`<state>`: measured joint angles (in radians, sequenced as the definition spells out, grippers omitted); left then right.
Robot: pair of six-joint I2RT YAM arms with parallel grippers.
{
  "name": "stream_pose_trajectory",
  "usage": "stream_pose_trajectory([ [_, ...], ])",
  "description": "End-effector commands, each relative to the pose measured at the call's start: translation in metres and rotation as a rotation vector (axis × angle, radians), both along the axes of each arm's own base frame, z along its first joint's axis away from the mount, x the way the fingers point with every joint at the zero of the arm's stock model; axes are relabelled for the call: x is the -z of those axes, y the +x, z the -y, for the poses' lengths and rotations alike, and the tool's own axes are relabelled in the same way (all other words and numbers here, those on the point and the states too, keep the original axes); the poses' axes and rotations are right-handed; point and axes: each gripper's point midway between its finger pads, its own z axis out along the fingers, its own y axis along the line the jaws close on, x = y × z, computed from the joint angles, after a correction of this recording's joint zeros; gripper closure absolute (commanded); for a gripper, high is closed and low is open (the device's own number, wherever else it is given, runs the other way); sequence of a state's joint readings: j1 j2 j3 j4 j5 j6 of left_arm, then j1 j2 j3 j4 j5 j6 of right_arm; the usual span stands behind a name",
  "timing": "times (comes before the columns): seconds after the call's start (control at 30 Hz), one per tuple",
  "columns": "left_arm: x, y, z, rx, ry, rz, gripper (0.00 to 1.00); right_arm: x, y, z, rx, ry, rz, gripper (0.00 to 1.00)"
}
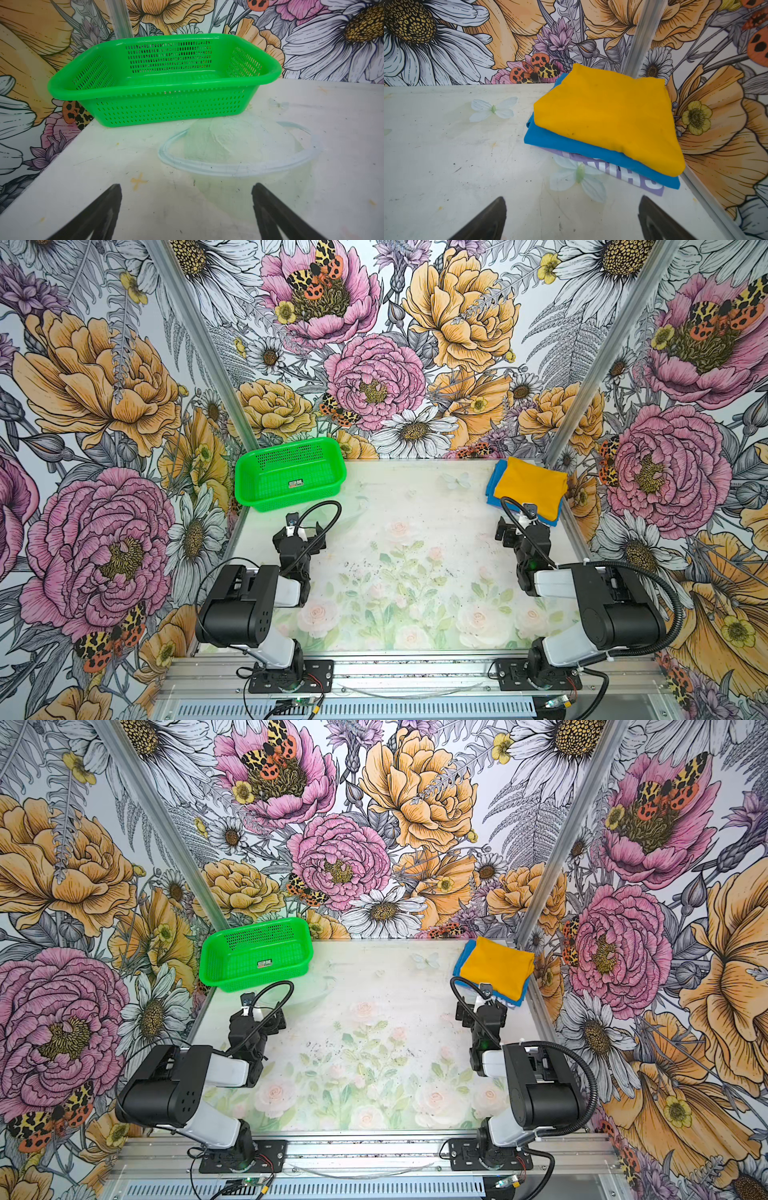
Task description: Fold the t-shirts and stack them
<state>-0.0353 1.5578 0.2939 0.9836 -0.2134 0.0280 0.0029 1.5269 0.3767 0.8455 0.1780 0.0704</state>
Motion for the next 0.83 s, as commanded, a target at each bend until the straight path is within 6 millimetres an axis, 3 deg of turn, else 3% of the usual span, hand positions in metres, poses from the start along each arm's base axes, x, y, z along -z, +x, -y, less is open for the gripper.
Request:
stream_pose_trajectory([
  [0.0,-0.0235,0.0169,0.0077,0.040,0.003,0.048,0.01,-0.0087,0.0051,-0.0007,-0.007,0.020,0.040,0.00],
  [0.13,-0.0233,0.0188,-0.0010,0.010,-0.025,0.046,0.01,-0.0091,0.0053,-0.0005,-0.006,0.018,0.043,0.01],
  [0.8,-0.0241,0.0193,-0.0006,0.012,-0.025,0.053,0.01,-0.0069,0.0068,-0.0090,-0.059,0.014,0.029,0.01],
])
